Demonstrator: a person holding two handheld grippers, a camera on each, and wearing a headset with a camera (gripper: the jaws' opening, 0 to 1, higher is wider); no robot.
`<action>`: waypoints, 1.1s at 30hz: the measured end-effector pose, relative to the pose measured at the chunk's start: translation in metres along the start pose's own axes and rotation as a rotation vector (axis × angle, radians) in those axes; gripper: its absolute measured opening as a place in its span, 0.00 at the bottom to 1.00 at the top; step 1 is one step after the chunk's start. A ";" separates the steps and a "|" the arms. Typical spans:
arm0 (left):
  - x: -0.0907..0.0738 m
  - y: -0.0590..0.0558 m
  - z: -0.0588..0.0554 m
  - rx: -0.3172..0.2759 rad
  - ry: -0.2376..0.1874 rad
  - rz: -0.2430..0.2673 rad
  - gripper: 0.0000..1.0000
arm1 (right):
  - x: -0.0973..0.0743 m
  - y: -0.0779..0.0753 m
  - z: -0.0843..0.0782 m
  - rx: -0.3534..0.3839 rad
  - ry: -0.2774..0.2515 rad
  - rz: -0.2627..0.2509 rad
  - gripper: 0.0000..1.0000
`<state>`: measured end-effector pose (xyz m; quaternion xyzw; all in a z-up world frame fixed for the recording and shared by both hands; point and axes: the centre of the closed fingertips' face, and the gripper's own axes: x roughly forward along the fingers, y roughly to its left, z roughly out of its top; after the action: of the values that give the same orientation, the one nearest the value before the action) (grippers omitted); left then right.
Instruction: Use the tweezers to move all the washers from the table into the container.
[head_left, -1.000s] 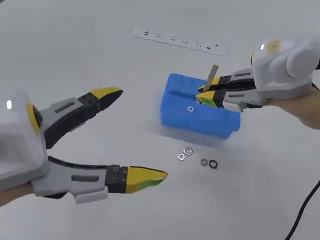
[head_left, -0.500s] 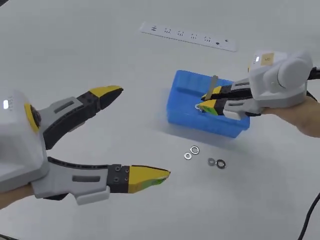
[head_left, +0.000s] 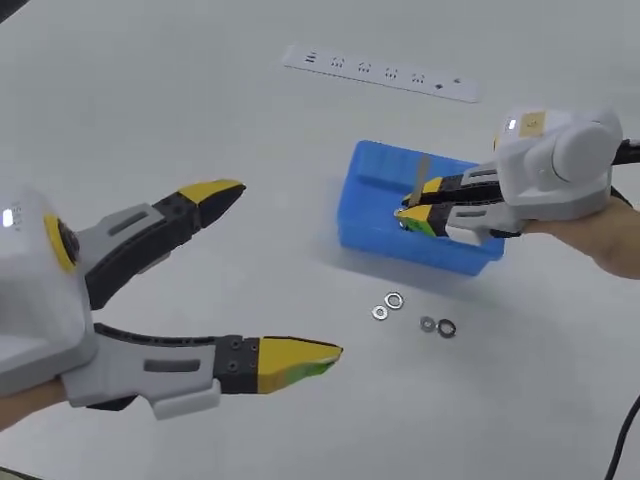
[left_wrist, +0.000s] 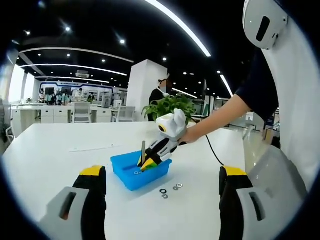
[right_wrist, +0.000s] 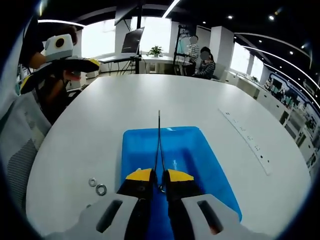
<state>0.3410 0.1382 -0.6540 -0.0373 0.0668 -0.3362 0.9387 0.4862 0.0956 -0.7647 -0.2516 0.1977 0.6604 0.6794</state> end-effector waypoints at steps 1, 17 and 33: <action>0.000 0.000 0.000 0.000 0.000 0.000 0.99 | -0.001 0.000 0.001 0.001 -0.004 -0.003 0.11; 0.008 0.003 0.004 0.010 -0.001 -0.008 0.99 | -0.011 -0.010 0.013 0.014 -0.045 -0.036 0.08; 0.097 0.054 0.048 -0.050 -0.171 -0.093 0.72 | -0.015 -0.006 0.020 -0.019 -0.049 -0.019 0.08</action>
<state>0.4563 0.1196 -0.6230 -0.0922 -0.0069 -0.3732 0.9231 0.4897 0.0958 -0.7393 -0.2437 0.1725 0.6617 0.6877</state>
